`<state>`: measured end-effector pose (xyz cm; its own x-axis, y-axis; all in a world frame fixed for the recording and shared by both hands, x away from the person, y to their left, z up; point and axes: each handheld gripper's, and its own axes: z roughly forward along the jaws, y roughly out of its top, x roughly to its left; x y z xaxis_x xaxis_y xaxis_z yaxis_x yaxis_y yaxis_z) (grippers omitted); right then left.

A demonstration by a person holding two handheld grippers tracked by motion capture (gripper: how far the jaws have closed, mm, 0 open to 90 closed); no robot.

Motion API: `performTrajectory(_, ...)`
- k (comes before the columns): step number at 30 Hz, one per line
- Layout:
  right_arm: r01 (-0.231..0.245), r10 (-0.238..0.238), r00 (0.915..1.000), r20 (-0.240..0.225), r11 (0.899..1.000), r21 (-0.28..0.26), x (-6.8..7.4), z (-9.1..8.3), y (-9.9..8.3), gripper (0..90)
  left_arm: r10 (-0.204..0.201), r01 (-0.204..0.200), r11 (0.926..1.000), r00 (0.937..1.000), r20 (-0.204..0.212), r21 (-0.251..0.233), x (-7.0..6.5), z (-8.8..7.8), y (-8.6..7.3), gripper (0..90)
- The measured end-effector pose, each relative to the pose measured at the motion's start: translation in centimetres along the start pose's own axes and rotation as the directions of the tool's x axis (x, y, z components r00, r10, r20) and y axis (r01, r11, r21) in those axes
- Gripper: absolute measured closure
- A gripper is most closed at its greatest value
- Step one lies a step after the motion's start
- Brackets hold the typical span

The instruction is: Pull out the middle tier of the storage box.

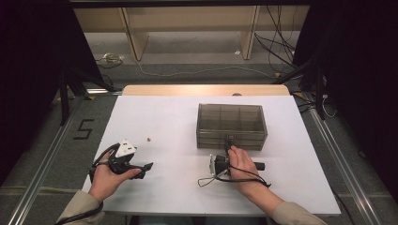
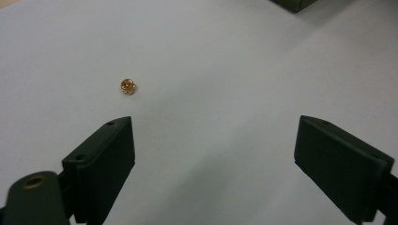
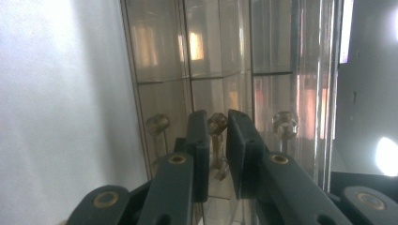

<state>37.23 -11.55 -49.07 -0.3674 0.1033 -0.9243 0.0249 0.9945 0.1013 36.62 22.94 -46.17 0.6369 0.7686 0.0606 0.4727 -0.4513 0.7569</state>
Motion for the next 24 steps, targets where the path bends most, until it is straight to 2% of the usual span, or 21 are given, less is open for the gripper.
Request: performTrajectory(24, -0.012, 0.012, 0.9999, -0.003, 1.0, 0.006, 0.03, -0.15, 0.06, 80.7, -0.001, 0.001, 1.0, 1.0, -0.002, 0.001, 0.05, -0.01, -0.03, 13.0)
